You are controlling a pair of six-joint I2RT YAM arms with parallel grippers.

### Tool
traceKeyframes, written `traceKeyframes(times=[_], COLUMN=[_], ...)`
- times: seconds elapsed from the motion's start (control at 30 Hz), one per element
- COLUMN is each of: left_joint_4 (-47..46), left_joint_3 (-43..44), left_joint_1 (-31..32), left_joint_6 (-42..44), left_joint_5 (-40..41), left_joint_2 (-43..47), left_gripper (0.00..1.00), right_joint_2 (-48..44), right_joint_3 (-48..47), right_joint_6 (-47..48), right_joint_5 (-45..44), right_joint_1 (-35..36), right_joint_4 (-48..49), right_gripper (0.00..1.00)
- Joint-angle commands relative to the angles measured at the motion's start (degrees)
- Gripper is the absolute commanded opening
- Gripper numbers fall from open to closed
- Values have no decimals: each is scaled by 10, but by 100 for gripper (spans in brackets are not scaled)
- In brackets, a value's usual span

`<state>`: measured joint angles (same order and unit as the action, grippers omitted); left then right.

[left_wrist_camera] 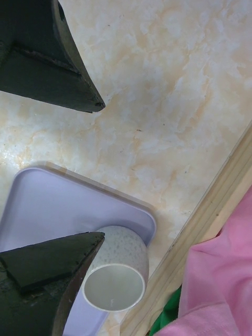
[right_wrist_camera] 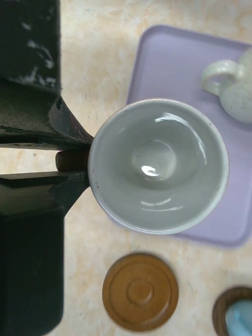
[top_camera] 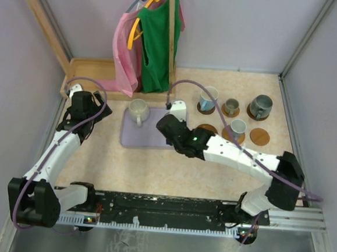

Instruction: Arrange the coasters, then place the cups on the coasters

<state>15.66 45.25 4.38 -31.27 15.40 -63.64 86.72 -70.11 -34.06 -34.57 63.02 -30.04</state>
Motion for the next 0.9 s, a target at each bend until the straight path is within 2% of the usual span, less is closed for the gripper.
traceKeyframes(times=[0.0, 0.17, 0.4, 0.6, 0.73, 0.87], left_joint_4=[-14, -18, -20, -23, -23, -25], left_joint_3=[-1, -2, 0, 0, -2, -3], left_joint_1=[-3, -3, -3, -3, -3, -3], left_joint_6=[3, 2, 5, 0, -3, -6], left_joint_5=[-8, -18, -17, -24, -26, -32], left_joint_2=[0, -2, 1, 1, 2, 7], left_gripper=[100, 100, 100, 100, 100, 100], right_joint_2=[-102, -179, -252, -282, -308, -319], right_joint_3=[15, 41, 93, 110, 134, 165], right_joint_6=[9, 48, 107, 149, 155, 164], right_joint_5=[-48, -62, -1, 28, 49, 57], right_joint_1=[-60, -142, -331, -457, -518, -544], right_joint_4=[-2, -23, -15, -18, -16, -6], right_gripper=[0, 0, 0, 0, 0, 0])
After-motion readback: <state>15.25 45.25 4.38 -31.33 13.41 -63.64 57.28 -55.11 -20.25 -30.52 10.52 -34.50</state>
